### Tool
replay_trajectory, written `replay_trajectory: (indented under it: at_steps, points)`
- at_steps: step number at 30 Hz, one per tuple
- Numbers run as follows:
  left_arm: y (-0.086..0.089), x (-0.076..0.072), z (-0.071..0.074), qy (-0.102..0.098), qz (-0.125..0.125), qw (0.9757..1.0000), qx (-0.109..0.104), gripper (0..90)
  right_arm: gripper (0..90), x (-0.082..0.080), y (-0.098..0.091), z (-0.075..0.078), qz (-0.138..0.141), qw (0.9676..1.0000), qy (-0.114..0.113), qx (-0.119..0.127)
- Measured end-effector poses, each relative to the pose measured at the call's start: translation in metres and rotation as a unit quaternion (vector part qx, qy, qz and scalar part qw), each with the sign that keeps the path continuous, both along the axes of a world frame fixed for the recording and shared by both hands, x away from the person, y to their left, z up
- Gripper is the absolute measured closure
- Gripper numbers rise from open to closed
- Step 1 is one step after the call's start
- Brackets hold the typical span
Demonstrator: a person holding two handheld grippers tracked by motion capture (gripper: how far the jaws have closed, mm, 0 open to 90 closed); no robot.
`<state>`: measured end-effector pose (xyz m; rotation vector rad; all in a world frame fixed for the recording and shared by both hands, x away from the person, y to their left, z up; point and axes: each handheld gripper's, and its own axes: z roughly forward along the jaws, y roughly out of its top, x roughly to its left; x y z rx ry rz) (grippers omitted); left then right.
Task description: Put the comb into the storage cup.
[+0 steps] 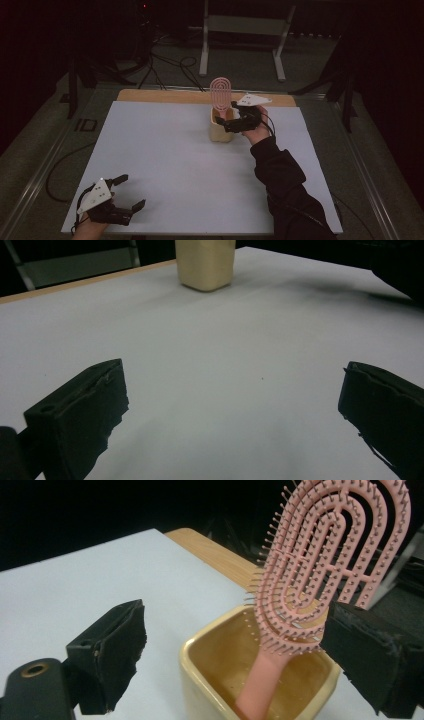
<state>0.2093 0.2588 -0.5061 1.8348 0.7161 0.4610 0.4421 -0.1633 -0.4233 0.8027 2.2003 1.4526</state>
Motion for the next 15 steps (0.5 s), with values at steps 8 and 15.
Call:
replay_trajectory:
  at_steps: [8, 15]
  points:
    - [0.0, 0.0, 0.0, 0.0, 0.0, 1.0, -0.001, 0.0, 10.2, -0.006, -0.005, 0.008, -0.005, 1.0, 0.001, -0.006]
    - [0.0, 0.0, 0.0, 0.001, 0.001, 1.0, -0.003, 0.0, 9.6, -0.015, -0.013, 0.016, -0.005, 1.0, -0.003, -0.006]
